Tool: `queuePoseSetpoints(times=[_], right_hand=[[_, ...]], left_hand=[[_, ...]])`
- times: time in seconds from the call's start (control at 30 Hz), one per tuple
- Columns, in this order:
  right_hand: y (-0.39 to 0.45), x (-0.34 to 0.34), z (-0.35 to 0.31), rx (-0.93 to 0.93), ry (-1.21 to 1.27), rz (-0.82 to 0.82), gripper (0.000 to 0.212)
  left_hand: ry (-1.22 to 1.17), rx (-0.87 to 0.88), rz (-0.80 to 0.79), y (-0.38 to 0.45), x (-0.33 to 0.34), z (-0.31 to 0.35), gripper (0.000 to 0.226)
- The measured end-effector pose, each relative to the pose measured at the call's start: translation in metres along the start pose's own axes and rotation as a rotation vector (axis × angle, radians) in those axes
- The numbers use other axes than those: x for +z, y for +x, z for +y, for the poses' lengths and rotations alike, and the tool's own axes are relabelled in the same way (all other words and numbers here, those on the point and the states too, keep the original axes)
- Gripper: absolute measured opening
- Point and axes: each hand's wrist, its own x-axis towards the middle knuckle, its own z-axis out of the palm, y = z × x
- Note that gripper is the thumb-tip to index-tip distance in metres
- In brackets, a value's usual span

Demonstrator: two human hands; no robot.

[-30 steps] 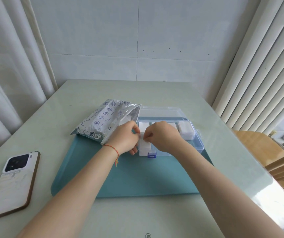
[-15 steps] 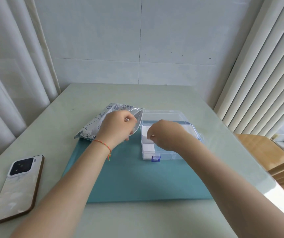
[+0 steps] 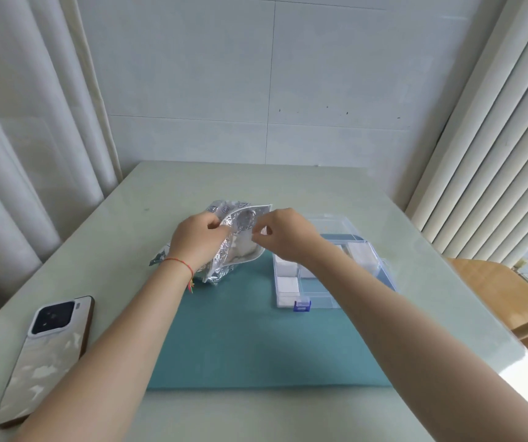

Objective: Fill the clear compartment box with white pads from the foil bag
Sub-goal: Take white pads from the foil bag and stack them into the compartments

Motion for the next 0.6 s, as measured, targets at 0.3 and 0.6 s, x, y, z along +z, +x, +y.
queuePoseSetpoints(times=[0.3, 0.6], right_hand=[[0.022, 0.026, -0.008, 0.034, -0.208, -0.106, 0.021], [0.028, 0.032, -0.01, -0.034, -0.394, -0.089, 0.017]], left_hand=[[0.102, 0.032, 0.006, 0.005, 0.005, -0.014, 0.035], [0.182, 0.073, 0.006, 0.007, 0.01, -0.015, 0.03]])
